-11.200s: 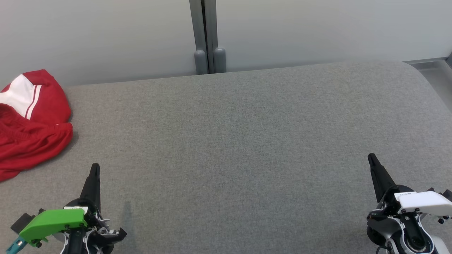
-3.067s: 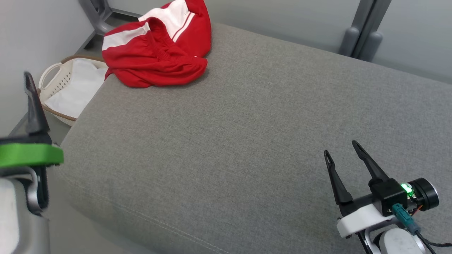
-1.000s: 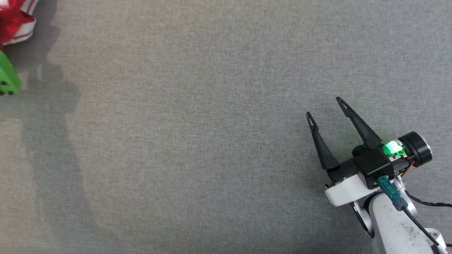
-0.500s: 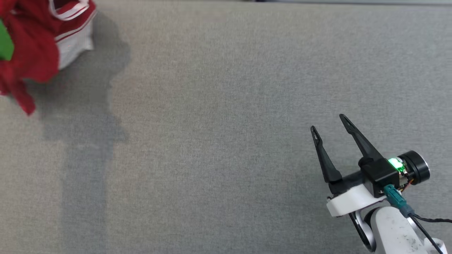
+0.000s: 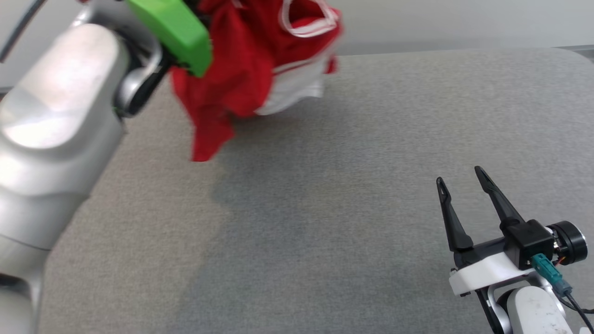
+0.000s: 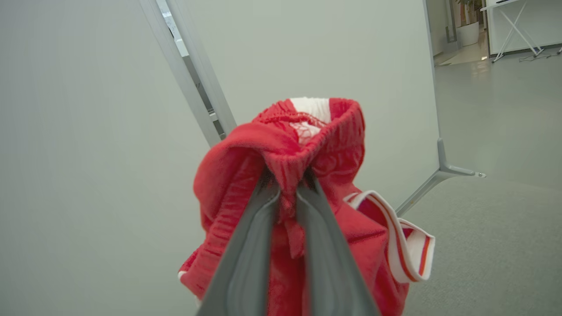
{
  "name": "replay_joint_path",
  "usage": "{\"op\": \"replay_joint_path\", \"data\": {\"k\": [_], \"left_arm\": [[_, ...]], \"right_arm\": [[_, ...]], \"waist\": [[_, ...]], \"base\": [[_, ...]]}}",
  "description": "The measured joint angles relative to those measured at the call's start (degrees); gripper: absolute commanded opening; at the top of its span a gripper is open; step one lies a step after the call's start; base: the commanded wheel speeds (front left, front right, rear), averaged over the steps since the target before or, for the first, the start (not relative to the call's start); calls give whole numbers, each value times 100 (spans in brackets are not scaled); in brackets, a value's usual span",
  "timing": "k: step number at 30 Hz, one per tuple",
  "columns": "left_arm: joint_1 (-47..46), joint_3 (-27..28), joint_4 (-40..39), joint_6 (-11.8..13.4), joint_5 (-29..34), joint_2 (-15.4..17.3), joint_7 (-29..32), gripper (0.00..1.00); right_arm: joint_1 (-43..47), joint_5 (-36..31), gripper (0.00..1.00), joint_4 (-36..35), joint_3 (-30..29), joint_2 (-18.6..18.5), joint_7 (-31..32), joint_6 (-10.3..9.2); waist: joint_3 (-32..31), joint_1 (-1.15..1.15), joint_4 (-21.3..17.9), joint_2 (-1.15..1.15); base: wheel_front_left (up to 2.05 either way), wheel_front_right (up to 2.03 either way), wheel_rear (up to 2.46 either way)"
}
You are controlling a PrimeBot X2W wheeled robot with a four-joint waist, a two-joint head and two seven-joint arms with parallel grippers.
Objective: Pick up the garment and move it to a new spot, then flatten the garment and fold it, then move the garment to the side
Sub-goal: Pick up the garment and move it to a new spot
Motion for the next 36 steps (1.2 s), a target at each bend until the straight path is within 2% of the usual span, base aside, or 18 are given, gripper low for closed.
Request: {"op": "replay_joint_path", "data": {"k": [5,12,17,22,28,29,30,31,32,36], "left_arm": [[123,-193,58,0,-372,-622,-178,0],[1058,-988,732,0,-438,-1017,-492,0],[1848,-1206,1514,0,-550,-1209,-780,0],[2493,-1047,2197,0,-580,-1399,-902,0],[3118,-355,2036,0,-271,-1557,-932,0],[3248,-209,1965,0,-188,-1577,-932,8],[3348,-70,1892,0,-140,-1592,-932,39],[3456,90,1798,0,-48,-1602,-931,96],[3561,255,1684,0,87,-1613,-932,100],[4025,887,1209,0,637,-1628,-932,100]], "right_arm": [[-1,66,100,-49,-83,1,-1,0],[-13,151,100,-80,-114,-1,-1,-1],[-40,198,100,-81,-147,0,-1,-1],[-55,208,100,-60,-155,0,-1,-1],[-36,208,100,24,-145,0,-1,0],[-23,209,100,41,-137,0,-1,-1],[-8,210,100,51,-133,1,-1,0],[4,216,100,75,-120,1,-1,-1],[14,222,100,88,-113,1,-1,0],[88,238,100,136,-91,1,-1,-1]], "waist": [[-97,0,-333,0],[-14,0,-705,0],[169,0,-810,0],[271,0,-867,0],[211,0,-786,0],[185,0,-766,0],[164,0,-748,0],[134,0,-728,0],[100,0,-708,0],[-48,0,-630,0]], "base": [[0,0,0],[0,0,0],[0,0,0],[0,0,0],[0,0,0],[0,0,0],[0,0,0],[0,0,0],[0,0,0],[0,0,0]]}}
